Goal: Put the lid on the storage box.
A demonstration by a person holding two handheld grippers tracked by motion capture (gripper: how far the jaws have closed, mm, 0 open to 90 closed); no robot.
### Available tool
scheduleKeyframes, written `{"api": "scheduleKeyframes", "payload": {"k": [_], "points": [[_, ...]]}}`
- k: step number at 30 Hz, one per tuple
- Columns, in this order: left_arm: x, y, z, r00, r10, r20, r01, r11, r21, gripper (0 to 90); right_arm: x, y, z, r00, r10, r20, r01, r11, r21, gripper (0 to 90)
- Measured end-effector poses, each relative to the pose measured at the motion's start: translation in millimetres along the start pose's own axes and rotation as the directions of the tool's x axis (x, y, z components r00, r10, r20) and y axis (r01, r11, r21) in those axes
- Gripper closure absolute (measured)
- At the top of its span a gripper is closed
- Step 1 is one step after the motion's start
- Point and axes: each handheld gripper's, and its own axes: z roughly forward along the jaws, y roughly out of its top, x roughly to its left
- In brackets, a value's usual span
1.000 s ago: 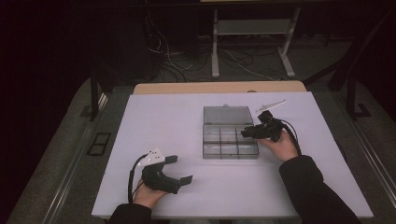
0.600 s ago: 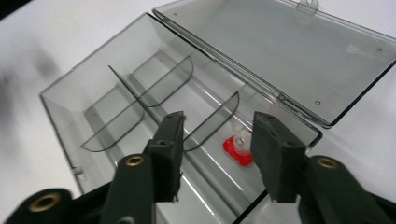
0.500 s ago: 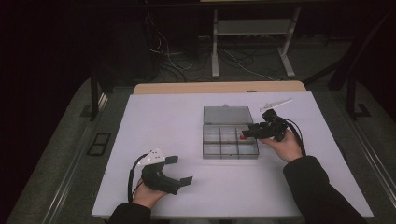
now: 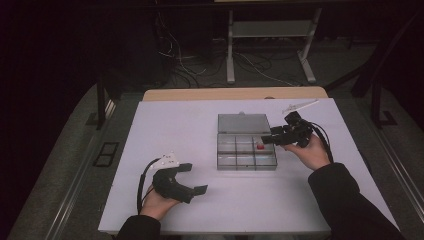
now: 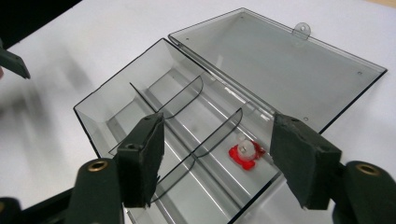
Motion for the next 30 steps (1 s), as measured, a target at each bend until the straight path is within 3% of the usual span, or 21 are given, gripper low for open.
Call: {"api": "scheduleKeyframes", "payload": {"k": [8, 15, 18, 20, 30], "points": [[10.2, 20.1, 2.5, 0.9995, -0.028, 0.011, 0.028, 0.9995, 0.012, 0.0, -2.7, 8.9, -1.5, 0.9999, 0.009, 0.014, -0.009, 1.0, -0.002, 25.3], [19.5, 35.2, 5.5, 0.9991, -0.042, 0.005, 0.041, 0.999, 0.019, 0.0, -7.9, 11.5, 0.1, 0.9991, 0.041, 0.016, -0.041, 0.999, -0.005, 12.3], [23.2, 41.1, 5.8, 0.9994, -0.036, -0.001, 0.036, 0.9992, 0.016, 0.0, -11.7, 12.3, -1.1, 0.998, 0.056, -0.028, -0.057, 0.998, -0.006, 10.2], [25.8, 44.4, 5.9, 0.9991, -0.043, -0.007, 0.043, 0.999, 0.012, 0.0, -12.7, 13.0, -2.3, 0.9978, 0.057, -0.033, -0.057, 0.998, -0.018, 1.0], [42.3, 65.2, 5.0, 0.9972, -0.071, -0.023, 0.07, 0.9975, -0.01, 0.0, -18.3, 19.3, -8.6, 0.9974, 0.071, -0.01, -0.072, 0.997, -0.034, 0.8]]}}
